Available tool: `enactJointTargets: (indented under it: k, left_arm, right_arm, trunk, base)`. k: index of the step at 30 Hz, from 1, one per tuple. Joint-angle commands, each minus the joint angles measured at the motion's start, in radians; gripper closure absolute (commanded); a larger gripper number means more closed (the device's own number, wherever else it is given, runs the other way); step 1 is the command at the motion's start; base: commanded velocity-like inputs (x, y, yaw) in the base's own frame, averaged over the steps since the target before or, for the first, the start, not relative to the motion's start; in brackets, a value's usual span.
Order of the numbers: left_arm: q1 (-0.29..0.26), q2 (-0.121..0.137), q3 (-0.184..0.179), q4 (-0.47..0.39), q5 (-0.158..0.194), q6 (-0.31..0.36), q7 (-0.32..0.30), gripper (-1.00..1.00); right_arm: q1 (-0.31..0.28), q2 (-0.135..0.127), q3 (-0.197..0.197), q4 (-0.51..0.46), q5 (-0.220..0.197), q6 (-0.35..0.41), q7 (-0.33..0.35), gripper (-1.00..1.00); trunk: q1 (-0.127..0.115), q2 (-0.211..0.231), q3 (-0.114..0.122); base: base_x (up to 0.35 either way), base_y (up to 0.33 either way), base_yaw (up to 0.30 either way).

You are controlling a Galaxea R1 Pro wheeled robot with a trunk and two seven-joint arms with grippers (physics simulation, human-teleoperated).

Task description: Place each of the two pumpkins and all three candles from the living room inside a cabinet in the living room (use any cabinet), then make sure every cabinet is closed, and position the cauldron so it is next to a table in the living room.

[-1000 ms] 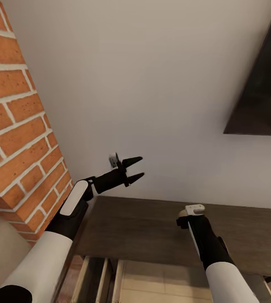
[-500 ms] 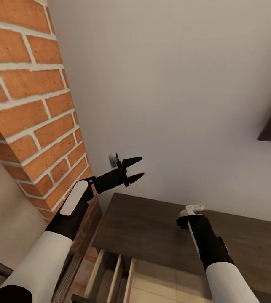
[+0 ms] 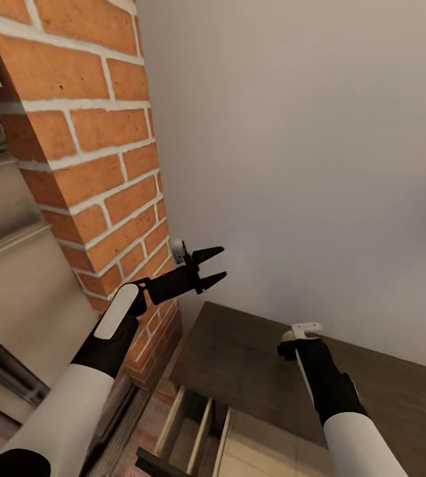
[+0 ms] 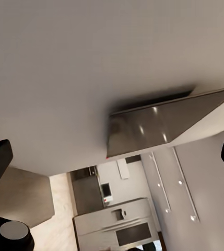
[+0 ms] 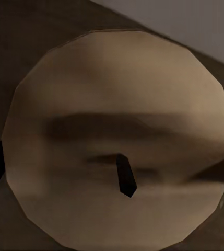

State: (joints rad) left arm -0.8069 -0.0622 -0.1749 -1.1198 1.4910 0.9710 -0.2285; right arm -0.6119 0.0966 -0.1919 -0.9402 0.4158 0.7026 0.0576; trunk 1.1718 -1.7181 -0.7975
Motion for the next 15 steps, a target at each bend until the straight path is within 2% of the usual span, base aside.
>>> enactJointTargets:
  k: [1, 7, 15]
  left_arm:
    - [0.0, 0.0, 0.0, 0.0, 0.0, 0.0, 0.0, -1.0]
    - [0.0, -0.001, 0.0, 0.0, 0.0, 0.0, 0.0, -1.0]
    - [0.0, -0.001, 0.0, 0.0, 0.0, 0.0, 0.0, -1.0]
  right_arm:
    - [0.0, 0.0, 0.0, 0.0, 0.001, 0.0, -0.001, 1.0]
    - [0.0, -0.002, -0.001, 0.001, 0.001, 0.001, 0.001, 1.0]
    - [0.0, -0.003, -0.001, 0.005, 0.0, 0.001, 0.001, 1.0]
  trunk:
    - [0.0, 0.0, 0.0]
    - [0.0, 0.0, 0.0]
    - [0.0, 0.0, 0.0]
  base:
    - [0.0, 0.0, 0.285]
    - [0.0, 0.0, 0.277]
    - [0.0, 0.0, 0.032]
